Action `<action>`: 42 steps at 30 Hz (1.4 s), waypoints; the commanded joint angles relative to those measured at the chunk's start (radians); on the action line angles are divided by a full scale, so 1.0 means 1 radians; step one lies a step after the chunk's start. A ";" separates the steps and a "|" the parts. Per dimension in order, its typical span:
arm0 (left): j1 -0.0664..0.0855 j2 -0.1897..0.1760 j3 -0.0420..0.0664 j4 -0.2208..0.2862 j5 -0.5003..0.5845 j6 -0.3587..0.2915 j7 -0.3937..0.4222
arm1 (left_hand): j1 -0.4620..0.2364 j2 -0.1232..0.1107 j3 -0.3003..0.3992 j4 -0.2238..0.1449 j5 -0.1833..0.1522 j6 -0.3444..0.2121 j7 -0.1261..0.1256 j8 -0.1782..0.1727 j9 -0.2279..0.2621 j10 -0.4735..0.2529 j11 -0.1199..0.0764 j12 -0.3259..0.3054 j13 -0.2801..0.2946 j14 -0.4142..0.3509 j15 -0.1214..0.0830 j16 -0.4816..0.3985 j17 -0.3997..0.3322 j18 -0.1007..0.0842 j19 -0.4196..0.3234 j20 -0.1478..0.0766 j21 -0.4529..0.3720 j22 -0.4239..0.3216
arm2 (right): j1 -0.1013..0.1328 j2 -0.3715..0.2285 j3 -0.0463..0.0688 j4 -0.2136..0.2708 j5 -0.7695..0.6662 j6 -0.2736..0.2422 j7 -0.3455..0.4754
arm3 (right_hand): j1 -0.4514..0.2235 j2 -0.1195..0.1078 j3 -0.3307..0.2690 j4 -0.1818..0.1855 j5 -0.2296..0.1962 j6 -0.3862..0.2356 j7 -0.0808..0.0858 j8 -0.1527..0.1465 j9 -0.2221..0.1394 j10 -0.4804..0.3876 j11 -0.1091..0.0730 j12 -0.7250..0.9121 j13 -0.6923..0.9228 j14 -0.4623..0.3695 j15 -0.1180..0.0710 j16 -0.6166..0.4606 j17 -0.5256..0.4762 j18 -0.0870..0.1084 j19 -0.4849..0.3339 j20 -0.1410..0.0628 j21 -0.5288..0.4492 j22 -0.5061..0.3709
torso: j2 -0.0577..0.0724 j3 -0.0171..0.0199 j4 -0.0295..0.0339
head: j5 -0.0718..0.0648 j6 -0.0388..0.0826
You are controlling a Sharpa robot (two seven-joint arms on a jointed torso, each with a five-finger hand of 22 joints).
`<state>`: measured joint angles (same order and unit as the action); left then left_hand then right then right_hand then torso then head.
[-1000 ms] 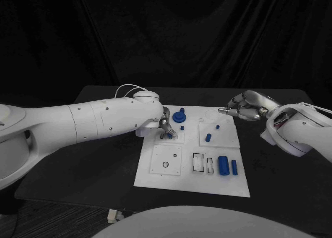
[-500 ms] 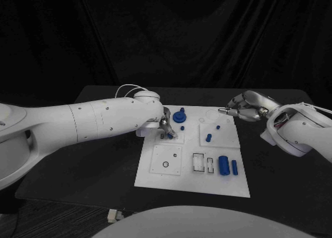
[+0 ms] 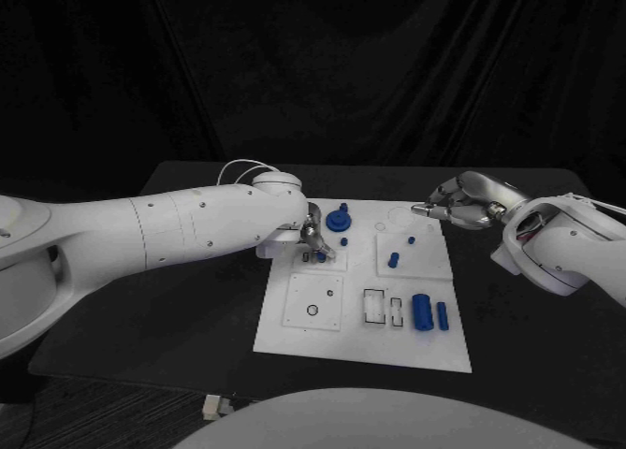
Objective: Assemble the parts on the task board
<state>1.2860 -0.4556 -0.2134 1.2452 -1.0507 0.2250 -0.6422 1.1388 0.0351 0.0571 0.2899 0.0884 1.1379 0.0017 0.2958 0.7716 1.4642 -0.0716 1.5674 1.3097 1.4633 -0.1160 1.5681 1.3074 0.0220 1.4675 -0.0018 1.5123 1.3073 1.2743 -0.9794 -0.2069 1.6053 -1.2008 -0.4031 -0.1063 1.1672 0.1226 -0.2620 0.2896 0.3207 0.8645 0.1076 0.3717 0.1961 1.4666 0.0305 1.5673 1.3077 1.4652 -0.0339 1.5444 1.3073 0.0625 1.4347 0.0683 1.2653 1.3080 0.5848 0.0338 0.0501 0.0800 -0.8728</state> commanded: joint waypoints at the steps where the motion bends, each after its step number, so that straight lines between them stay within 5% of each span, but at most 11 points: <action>1: -0.003 0.003 0.001 -0.001 0.003 0.013 0.008 | -0.017 -0.002 -0.008 -0.001 -0.011 -0.004 0.005 -0.004 -0.001 0.107 0.008 0.003 0.261 0.107 0.007 0.003 0.263 -0.003 0.059 0.007 -0.007 0.223 | -0.002 0.000 0.001 0.001 -0.002 0.007 -0.017 | 0.008 -0.001 -0.003 0.000 0.004 0.004 -0.005 0.006 0.001 0.104 -0.005 0.004 0.263 0.087 -0.007 -0.006 0.185 0.012 -0.009 0.001 -0.004 0.158 | 0.000 0.0002 0.0001 | 0.000 0.000; 24: -0.008 0.000 0.001 -0.002 0.003 0.017 0.003 | -0.029 0.004 -0.015 -0.001 -0.023 -0.004 0.007 -0.010 -0.002 0.107 0.009 0.003 0.261 0.107 0.008 0.003 0.263 -0.003 0.058 0.008 -0.010 0.223 | -0.004 0.003 0.001 -0.001 -0.002 0.009 -0.016 | 0.009 0.000 -0.004 0.000 0.005 0.004 -0.005 0.006 0.002 0.104 -0.005 0.004 0.263 0.087 -0.008 -0.007 0.184 0.012 -0.010 0.001 -0.007 0.157 | 0.000 0.0001 0.0000 | 0.003 0.000; 26: -0.008 0.000 0.001 -0.003 0.003 0.015 0.006 | -0.028 0.009 -0.014 -0.004 -0.008 -0.004 0.006 -0.013 -0.002 0.107 0.009 0.003 0.261 0.107 0.009 0.003 0.263 -0.002 0.057 0.009 -0.010 0.223 | -0.004 0.003 0.001 -0.001 -0.002 0.009 -0.016 | 0.009 0.000 -0.004 0.000 0.005 0.004 -0.005 0.006 0.002 0.104 -0.005 0.004 0.263 0.087 -0.008 -0.007 0.184 0.012 -0.010 0.001 -0.007 0.157 | 0.000 0.0000 0.0002 | 0.003 0.000; 36: -0.009 0.003 0.001 -0.004 0.003 0.012 0.021 | 0.024 0.023 0.021 -0.016 0.196 -0.003 0.004 -0.031 0.001 0.107 0.007 0.003 0.261 0.107 0.007 0.003 0.263 -0.002 0.057 0.008 -0.012 0.224 | -0.004 0.001 0.001 -0.002 -0.002 0.010 -0.016 | 0.009 0.000 -0.004 0.000 0.005 0.004 -0.005 0.006 0.002 0.104 -0.005 0.004 0.263 0.087 -0.008 -0.007 0.184 0.012 -0.010 0.001 -0.007 0.157 | 0.000 0.0002 0.0000 | 0.001 0.000; 42: -0.009 -0.002 0.001 0.002 0.003 0.003 0.035 | 0.049 0.023 0.048 -0.024 0.248 -0.003 0.003 -0.035 0.004 0.107 0.006 0.003 0.261 0.107 0.006 0.003 0.263 -0.002 0.057 0.007 -0.013 0.225 | -0.005 0.001 0.001 -0.002 -0.002 0.011 -0.018 | 0.010 0.000 -0.006 0.000 0.005 0.003 -0.006 0.007 0.003 0.104 -0.006 0.004 0.263 0.086 -0.008 -0.007 0.183 0.013 -0.010 0.000 -0.010 0.156 | 0.000 0.0001 0.0001 | 0.001 0.000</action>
<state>1.2793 -0.4574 -0.2132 1.2446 -1.0504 0.2331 -0.6332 1.1791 0.0560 0.1005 0.2657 0.3332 1.1342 0.0056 0.2666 0.7751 1.4669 -0.0690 1.5674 1.3097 1.4670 -0.1124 1.5681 1.3073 0.0220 1.4675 -0.0018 1.5042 1.3073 1.2719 -0.9777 -0.2069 1.6036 -1.2008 -0.3976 -0.1079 1.1671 0.1226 -0.2619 0.2896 0.3207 0.8645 0.1076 0.3717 0.1978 1.4666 0.0305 1.5673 1.3074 1.4652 -0.0339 1.5407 1.3073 0.0624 1.4347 0.0683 1.2615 1.3075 0.5849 0.0339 0.0501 0.0802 -0.8728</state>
